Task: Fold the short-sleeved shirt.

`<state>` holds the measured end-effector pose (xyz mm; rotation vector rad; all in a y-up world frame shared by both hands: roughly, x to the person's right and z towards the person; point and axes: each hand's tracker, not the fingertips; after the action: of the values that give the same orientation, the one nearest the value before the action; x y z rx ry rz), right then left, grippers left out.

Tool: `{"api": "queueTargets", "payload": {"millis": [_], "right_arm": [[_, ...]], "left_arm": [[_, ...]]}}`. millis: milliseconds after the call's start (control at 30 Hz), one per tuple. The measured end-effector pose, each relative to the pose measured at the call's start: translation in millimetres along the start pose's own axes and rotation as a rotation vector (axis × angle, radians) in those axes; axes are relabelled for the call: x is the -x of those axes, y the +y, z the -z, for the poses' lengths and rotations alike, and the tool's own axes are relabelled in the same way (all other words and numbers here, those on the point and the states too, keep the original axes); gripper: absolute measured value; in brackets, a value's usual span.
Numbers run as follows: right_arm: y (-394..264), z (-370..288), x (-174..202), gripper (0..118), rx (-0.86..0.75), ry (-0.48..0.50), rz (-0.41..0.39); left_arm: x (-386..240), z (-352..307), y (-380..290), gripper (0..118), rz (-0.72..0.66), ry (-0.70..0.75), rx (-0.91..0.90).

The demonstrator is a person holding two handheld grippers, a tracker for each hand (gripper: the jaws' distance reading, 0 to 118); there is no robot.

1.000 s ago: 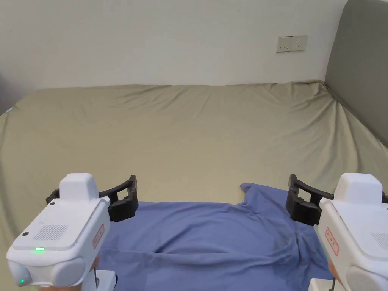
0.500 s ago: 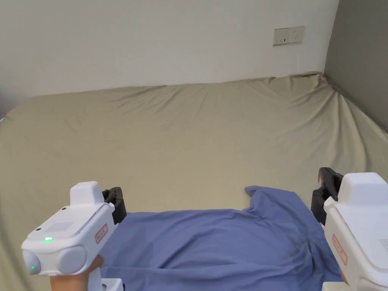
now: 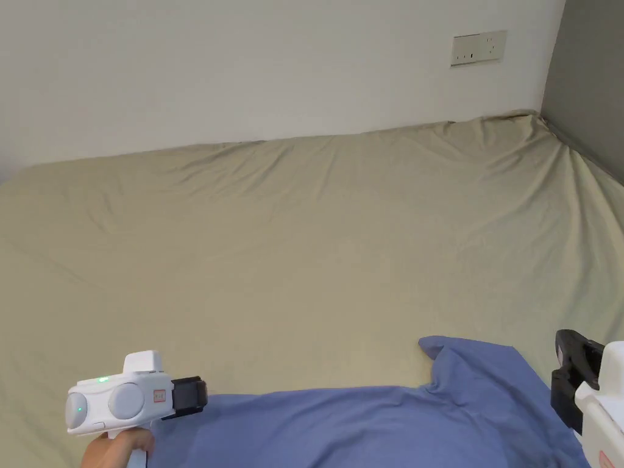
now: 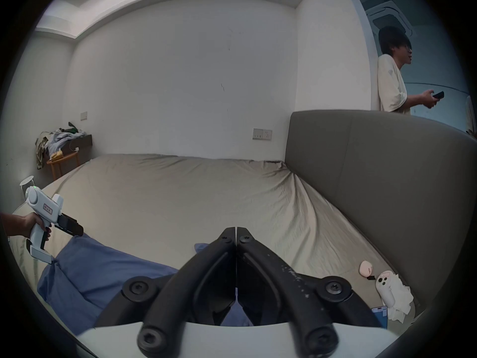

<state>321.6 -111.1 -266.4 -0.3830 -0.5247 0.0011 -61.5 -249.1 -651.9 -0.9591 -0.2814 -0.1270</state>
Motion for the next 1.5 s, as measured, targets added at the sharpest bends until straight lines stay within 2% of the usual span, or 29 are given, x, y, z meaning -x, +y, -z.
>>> {"api": "queueTargets", "payload": {"millis": [33, 67, 100, 167, 200, 233, 267, 367, 433, 467, 500, 533, 567, 600, 633, 733, 800, 833, 867, 900, 933, 967, 1000, 1067, 1233, 1333, 1500], "right_arm": [[-2, 7, -1, 2, 0.012, -0.002, 0.004], [-5, 15, -2, 2, 0.030, -0.003, 0.010], [-7, 22, -4, 2, 0.044, -0.002, 0.014], [-12, 35, -8, 2, 0.082, -0.005, 0.020], [-14, 43, -11, 2, 0.104, 0.001, 0.032], [-16, 51, -15, 2, 0.125, 0.004, 0.049], [-16, 61, -19, 5, 0.161, 0.002, 0.058], [-17, 104, -31, 9, 0.249, -0.002, 0.072], [-22, 141, -40, 34, 0.313, 0.000, 0.098], [-25, 159, -42, 51, 0.340, -0.001, 0.092], [-29, 178, -45, 78, 0.405, -0.002, 0.102], [-33, 194, -45, 95, 0.452, -0.008, 0.112], [-40, 214, -45, 107, 0.500, -0.003, 0.110], [-47, 228, -46, 109, 0.550, -0.005, 0.143], [-54, 239, -45, 109, 0.583, -0.010, 0.151], [-84, 270, -38, 104, 0.690, 0.002, 0.068], [-104, 278, -32, 81, 0.768, -0.009, 0.073], [-105, 274, -34, 80, 0.681, 0.041, 0.134], [-100, 266, -34, 67, 0.632, -0.027, 0.127], [-97, 266, -34, 37, 0.676, 0.010, 0.136], [-95, 261, -33, 12, 0.670, 0.023, 0.129], [-90, 256, -31, 2, 0.651, -0.023, 0.055], [-85, 250, -33, 2, 0.613, 0.002, 0.016], [-67, 221, -36, 2, 0.578, 0.066, 0.089], [-27, 136, -58, 2, 0.412, 0.151, 0.099], [-17, 70, -73, 2, 0.327, 0.194, 0.135], [-35, -10, -90, 2, 0.292, 0.255, 0.193]], "left_arm": [[1, 9, 0, 97, 0.003, -0.001, 0.013], [0, 18, -3, 88, 0.009, 0.006, 0.032], [-1, 26, -5, 68, 0.021, 0.010, 0.044], [-5, 33, -13, 64, 0.038, -0.010, 0.051], [-6, 25, -17, 54, 0.041, 0.013, -0.018], [-5, 24, -15, 45, 0.035, -0.008, -0.011], [-4, 23, -14, 27, 0.033, -0.026, -0.003], [-4, 12, -12, 2, 0.044, -0.031, -0.020], [-4, -5, -11, 2, 0.008, -0.055, -0.069], [-6, -17, -11, 2, 0.015, -0.067, -0.100], [-8, -28, -11, 2, 0.030, -0.071, -0.130], [-9, -37, -11, 2, 0.043, -0.074, -0.150], [-10, -49, -11, 2, 0.052, -0.099, -0.170], [-11, -60, -11, 2, 0.059, -0.115, -0.179], [-12, -68, -12, 2, 0.062, -0.116, -0.184], [-12, -88, -12, 2, 0.057, -0.131, -0.200], [-12, -97, -14, 2, 0.053, -0.140, -0.204], [-12, -99, -14, 2, 0.052, -0.141, -0.207], [-9, -98, -15, 2, 0.054, -0.140, -0.207], [-8, -99, -16, 2, 0.054, -0.137, -0.207], [-8, -101, -17, 2, 0.052, -0.137, -0.208], [-8, -103, -18, 2, 0.051, -0.135, -0.210], [-8, -104, -20, 2, 0.041, -0.132, -0.212], [-6, -111, -24, 2, 0.018, -0.128, -0.224], [2, -135, -42, 2, -0.010, -0.105, -0.248], [14, -156, -59, 2, -0.048, -0.089, -0.266], [35, -178, -101, 2, -0.090, -0.078, -0.246]]}}
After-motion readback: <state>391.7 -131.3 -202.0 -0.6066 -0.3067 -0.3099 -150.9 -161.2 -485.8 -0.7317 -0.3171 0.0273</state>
